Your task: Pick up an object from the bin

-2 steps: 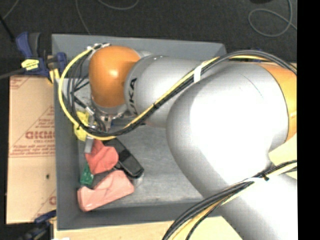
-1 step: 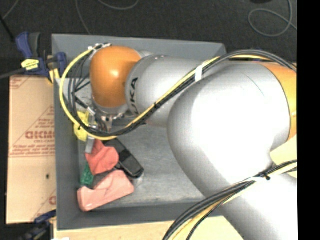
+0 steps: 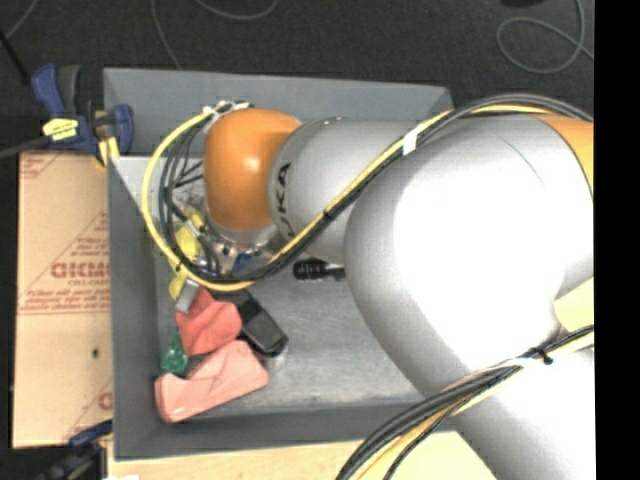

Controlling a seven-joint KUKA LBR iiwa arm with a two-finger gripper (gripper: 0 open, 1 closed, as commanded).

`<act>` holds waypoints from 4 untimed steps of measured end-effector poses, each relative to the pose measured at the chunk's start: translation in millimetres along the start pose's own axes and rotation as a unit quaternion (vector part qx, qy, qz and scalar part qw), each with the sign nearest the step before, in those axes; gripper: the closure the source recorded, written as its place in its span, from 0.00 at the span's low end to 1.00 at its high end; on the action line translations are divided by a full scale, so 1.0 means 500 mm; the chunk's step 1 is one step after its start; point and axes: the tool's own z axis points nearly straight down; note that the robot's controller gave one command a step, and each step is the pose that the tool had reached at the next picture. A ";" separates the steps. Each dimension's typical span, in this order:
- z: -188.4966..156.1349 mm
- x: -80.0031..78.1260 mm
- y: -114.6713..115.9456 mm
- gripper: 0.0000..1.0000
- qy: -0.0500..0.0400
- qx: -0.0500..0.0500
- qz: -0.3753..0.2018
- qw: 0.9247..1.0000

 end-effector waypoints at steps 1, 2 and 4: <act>0.002 -0.025 -0.013 1.00 -0.001 0.001 -0.055 0.998; 0.002 -0.025 -0.013 1.00 -0.001 0.001 -0.055 0.998; -0.012 -0.024 -0.014 1.00 0.000 0.001 -0.054 0.999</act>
Offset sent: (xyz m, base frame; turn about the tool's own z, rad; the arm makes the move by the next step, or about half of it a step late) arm 0.0000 0.0000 0.0000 0.0000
